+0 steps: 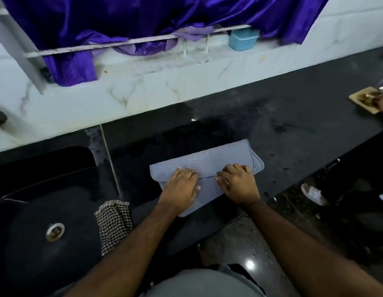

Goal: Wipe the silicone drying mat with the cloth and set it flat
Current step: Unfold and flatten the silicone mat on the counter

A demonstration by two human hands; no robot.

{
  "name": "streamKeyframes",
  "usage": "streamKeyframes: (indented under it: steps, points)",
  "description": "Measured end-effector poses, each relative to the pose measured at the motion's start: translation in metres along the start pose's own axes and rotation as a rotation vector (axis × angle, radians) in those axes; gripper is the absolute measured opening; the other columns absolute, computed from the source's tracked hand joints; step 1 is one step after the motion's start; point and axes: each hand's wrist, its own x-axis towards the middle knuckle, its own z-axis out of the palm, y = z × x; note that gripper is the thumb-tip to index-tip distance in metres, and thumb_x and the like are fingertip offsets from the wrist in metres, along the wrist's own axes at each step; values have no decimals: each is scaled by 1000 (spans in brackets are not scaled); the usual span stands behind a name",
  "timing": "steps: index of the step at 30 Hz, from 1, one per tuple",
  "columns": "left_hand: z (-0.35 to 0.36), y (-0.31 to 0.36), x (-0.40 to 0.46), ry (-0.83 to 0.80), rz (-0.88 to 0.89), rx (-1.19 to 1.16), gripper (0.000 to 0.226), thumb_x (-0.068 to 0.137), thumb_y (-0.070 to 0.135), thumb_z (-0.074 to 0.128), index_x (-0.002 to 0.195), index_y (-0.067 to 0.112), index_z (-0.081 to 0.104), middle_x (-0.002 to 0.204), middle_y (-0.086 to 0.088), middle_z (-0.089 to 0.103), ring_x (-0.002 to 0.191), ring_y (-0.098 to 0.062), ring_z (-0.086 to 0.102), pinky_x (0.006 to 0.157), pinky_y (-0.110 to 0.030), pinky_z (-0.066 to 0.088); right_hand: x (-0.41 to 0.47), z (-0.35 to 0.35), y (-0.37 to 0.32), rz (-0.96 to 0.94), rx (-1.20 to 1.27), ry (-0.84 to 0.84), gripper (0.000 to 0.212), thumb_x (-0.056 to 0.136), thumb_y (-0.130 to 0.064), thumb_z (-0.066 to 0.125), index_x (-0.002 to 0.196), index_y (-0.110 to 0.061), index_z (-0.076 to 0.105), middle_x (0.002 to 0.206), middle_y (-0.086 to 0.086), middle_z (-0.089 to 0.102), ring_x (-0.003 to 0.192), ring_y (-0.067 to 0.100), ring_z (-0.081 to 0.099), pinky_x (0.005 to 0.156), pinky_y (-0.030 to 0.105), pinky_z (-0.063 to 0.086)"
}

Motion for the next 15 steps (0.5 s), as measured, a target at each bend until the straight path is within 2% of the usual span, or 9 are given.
streamKeyframes:
  steps: [4, 9, 11, 15]
  points:
    - [8, -4, 12, -23, -74, 18, 44, 102, 33, 47, 141, 13, 52, 141, -6, 56, 130, -24, 50, 118, -37, 23, 1, 6, 20, 51, 12, -64, 25, 94, -38, 59, 110, -23, 71, 99, -4, 62, 90, 21, 56, 79, 38, 40]
    - [15, -15, 26, -29, -250, 41, 37, 102, 36, 46, 132, 16, 55, 127, -4, 56, 115, -24, 52, 99, -39, 42, 12, 20, 65, 76, 16, -159, 24, 92, -28, 63, 114, -25, 70, 107, -6, 66, 99, 20, 57, 87, 39, 39]
    - [20, -24, 26, -49, -326, 43, 34, 103, 35, 46, 130, 17, 55, 127, -4, 53, 113, -24, 50, 95, -39, 43, 17, 25, 81, 83, 41, -203, 27, 89, -27, 67, 116, -26, 69, 109, -6, 65, 103, 19, 58, 90, 39, 37]
    - [32, -33, 30, -19, -398, 46, 31, 100, 24, 51, 130, 21, 58, 128, -2, 53, 113, -24, 49, 91, -39, 44, 27, 38, 115, -47, 61, -260, 26, 86, -38, 68, 111, -32, 70, 110, -11, 64, 104, 17, 57, 88, 37, 34]
